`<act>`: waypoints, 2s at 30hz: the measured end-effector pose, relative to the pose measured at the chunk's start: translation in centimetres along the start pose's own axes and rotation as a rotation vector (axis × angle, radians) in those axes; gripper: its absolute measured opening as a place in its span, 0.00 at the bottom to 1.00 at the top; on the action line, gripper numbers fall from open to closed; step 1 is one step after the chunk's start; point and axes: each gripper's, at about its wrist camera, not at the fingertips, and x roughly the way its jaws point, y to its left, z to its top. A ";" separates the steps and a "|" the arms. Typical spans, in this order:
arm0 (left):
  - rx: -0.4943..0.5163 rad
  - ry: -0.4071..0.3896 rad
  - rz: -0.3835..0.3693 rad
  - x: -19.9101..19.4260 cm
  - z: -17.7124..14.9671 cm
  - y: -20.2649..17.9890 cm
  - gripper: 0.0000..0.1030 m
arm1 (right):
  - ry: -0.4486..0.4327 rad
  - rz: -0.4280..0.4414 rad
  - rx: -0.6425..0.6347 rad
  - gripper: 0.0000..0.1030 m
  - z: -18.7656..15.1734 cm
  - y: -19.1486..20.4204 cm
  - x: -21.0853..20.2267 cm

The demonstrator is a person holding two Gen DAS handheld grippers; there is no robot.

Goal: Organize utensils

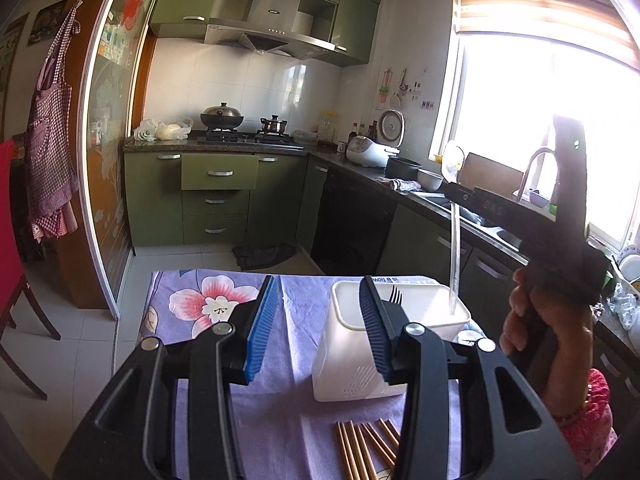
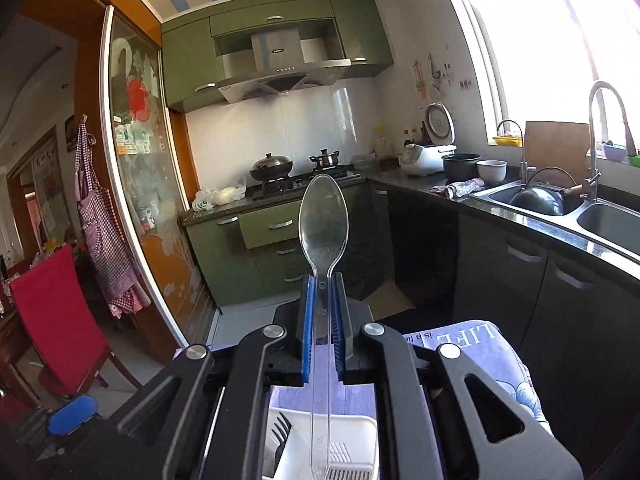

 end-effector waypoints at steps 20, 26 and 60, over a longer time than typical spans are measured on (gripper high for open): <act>0.004 0.074 -0.019 -0.2 -1.1 -0.5 0.40 | -0.025 -0.029 -0.068 0.10 -8.4 -0.5 -2.7; 0.018 0.113 -0.020 -0.1 -1.9 -1.1 0.40 | 0.013 -0.022 -0.102 0.23 -9.9 -0.5 -3.5; 0.075 0.821 0.055 7.9 -14.1 -3.8 0.27 | 0.305 0.035 0.227 0.82 -18.9 -12.6 -16.4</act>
